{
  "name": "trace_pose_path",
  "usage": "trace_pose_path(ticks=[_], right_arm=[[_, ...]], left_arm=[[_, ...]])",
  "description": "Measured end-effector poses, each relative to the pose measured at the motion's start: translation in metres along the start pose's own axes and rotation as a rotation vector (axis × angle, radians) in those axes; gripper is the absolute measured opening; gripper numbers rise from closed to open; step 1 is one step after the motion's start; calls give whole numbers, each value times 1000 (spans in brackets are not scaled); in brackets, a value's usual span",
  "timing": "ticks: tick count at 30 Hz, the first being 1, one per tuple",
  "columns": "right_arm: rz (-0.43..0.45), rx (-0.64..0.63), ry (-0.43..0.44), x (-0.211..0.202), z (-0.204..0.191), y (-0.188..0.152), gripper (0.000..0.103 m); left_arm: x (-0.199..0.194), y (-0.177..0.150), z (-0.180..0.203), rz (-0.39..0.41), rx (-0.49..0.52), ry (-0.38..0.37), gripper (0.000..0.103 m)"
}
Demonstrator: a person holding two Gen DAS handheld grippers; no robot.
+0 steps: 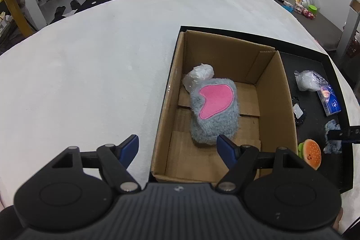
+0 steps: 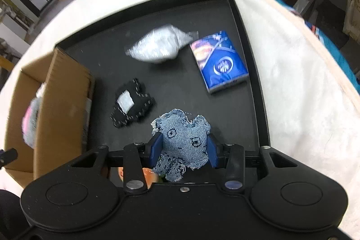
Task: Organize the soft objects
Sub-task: 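Carry the denim plush with the right gripper and release it into the box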
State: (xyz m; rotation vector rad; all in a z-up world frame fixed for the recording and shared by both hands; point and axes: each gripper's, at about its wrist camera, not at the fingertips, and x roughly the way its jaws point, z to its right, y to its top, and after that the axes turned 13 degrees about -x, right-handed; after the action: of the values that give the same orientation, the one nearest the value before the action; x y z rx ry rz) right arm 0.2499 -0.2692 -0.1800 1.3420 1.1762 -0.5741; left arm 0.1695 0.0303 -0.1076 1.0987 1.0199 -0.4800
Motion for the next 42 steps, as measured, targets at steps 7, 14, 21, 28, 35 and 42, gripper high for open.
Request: trace_pose_path(ticks=[7,14,21,28,35,42], right_arm=[[43,-7,7,-16,-2,8,41],[81,-42,22,-30,-24,19,41],[108,-80,23,-37,-49,38,41],[138,-136,14,-44,-79,52,41],[174,-172,27,-49,-108,67,41],[177,-222,35,-44,-140,79,42]], left_arm=[[1,4,-6,-1,-10,-6,75],[8,5,-12,-6,-22,-6,75],[9,6,-18,3,-40,-23,75],[7,9,-27,16,-78,-54,71],[12,10,-31,6,-100,-77,52],[20,9,-34,-10,-129,-90,24]])
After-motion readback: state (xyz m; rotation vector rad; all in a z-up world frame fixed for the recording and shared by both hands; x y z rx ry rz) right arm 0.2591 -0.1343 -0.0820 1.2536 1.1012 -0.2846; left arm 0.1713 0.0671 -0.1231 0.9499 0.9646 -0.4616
